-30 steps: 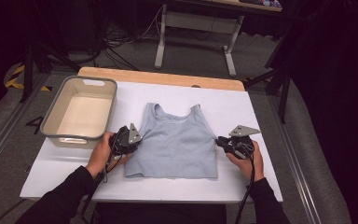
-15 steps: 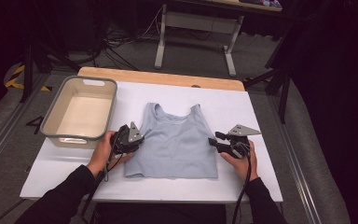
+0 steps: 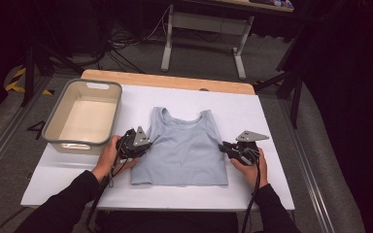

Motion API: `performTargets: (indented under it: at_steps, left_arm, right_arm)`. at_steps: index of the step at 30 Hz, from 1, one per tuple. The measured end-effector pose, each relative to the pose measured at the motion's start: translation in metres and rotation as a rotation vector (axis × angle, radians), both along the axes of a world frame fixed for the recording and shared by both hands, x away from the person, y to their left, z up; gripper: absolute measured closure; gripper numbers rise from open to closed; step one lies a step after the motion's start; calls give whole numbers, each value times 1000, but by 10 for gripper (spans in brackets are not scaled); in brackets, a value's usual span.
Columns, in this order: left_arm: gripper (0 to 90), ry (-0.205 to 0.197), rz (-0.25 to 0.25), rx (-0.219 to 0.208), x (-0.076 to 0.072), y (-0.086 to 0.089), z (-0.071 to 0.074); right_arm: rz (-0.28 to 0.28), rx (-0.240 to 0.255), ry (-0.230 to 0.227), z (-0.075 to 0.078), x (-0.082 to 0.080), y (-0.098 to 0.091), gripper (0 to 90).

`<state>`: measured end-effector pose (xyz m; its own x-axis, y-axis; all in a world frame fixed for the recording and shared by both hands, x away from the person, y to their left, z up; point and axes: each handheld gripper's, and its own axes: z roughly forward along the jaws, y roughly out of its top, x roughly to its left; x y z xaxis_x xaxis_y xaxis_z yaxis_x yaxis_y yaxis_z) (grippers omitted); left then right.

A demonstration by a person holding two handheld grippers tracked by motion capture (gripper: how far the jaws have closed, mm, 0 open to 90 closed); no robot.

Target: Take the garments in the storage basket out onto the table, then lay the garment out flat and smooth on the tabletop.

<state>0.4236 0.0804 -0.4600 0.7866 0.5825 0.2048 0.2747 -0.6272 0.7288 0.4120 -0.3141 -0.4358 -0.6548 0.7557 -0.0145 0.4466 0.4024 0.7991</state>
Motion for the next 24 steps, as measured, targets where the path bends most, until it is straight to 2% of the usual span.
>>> performTargets:
  at_steps: [6,10,15,24]
  left_arm:
    - [794,12,-3,-21,-3,3,1]
    - [794,13,-1,-24,-6,3,1]
    - [794,13,5,-18,-8,3,1]
    - [771,-11,17,-5,-9,-1,2]
  right_arm:
    - [-29,19,10,6,-4,-6,785]
    - [-40,-2,17,5,-4,-5,783]
    - [-43,10,35,0,-1,-6,775]
    - [-47,-44,25,-2,-2,-3,751]
